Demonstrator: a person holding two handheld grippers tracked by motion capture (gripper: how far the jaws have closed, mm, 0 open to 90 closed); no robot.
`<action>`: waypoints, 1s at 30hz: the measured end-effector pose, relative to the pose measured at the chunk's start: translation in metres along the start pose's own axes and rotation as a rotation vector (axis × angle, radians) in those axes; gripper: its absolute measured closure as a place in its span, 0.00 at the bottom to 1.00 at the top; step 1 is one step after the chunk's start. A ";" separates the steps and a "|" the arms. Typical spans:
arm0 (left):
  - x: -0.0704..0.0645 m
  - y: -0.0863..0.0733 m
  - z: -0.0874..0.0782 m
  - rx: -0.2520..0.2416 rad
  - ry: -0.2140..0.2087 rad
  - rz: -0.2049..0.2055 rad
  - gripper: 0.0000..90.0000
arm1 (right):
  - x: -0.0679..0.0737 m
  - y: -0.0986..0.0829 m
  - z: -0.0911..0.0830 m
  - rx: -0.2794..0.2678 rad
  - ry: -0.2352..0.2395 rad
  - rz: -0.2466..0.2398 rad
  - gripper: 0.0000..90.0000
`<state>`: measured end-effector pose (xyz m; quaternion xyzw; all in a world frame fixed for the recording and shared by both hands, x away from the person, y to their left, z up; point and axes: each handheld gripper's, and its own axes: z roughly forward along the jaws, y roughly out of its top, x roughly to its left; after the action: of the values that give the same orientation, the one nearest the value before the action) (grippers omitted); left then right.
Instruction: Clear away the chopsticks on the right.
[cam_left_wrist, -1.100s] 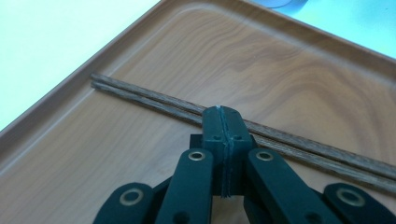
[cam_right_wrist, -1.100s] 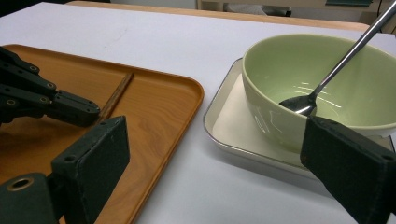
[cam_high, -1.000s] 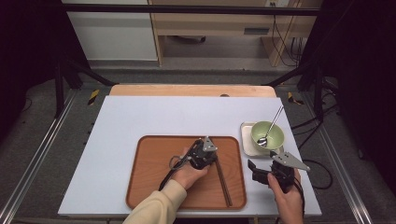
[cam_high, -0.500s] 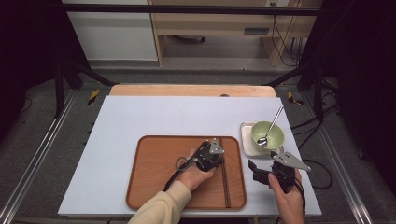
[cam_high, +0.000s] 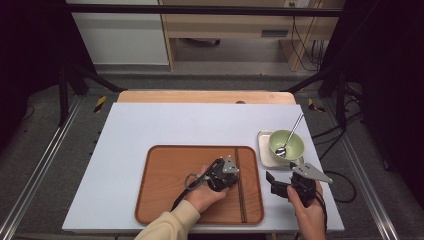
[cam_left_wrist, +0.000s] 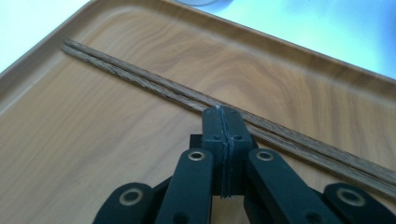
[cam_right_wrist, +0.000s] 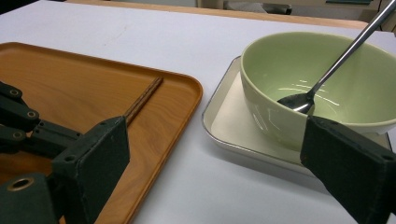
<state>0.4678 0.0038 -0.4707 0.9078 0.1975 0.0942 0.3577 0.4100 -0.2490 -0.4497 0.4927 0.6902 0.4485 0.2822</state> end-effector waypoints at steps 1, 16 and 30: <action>0.000 0.000 0.001 -0.004 -0.005 -0.008 0.99 | 0.000 0.000 0.000 0.001 -0.001 0.000 0.09; -0.016 0.007 0.012 -0.038 -0.065 -0.044 0.99 | -0.002 0.000 -0.001 0.004 -0.002 0.001 0.09; -0.015 0.009 0.007 -0.071 -0.059 -0.050 0.99 | -0.002 0.000 -0.001 0.007 0.000 0.003 0.09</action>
<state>0.4589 -0.0131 -0.4706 0.8918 0.2060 0.0652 0.3975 0.4101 -0.2512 -0.4498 0.4947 0.6911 0.4465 0.2799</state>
